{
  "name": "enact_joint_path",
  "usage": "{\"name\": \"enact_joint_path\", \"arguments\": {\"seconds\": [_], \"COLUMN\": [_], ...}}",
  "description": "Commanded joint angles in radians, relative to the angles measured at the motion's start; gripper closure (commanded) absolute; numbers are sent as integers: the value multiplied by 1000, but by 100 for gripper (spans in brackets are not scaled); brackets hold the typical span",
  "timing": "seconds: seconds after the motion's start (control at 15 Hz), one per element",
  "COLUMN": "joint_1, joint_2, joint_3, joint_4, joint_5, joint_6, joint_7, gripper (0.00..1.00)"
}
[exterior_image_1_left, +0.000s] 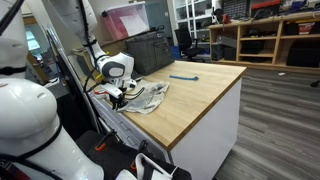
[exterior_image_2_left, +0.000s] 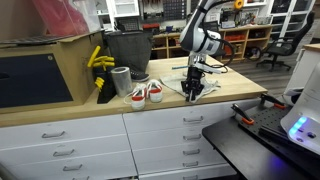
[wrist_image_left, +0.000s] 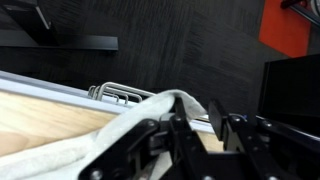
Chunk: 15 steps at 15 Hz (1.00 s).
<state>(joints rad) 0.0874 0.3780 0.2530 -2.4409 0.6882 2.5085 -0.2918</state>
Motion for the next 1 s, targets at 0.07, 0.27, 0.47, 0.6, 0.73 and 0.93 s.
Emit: {"name": "enact_joint_path", "arguments": {"seconds": [0.07, 0.27, 0.47, 0.6, 0.73, 0.93], "joint_1": [-35, -40, -34, -21, -9, -1], "joint_2": [-81, -136, -167, -157, -128, -74], "joint_3": [15, 8, -14, -34, -56, -81], "joint_4": [28, 81, 154, 196, 225, 249], "joint_5": [22, 63, 88, 74, 38, -15], "joint_6": [-73, -102, -91, -58, -13, 63], "joint_7": [-18, -15, 4, 24, 66, 127], "gripper": [28, 6, 0, 0, 0, 0]}}
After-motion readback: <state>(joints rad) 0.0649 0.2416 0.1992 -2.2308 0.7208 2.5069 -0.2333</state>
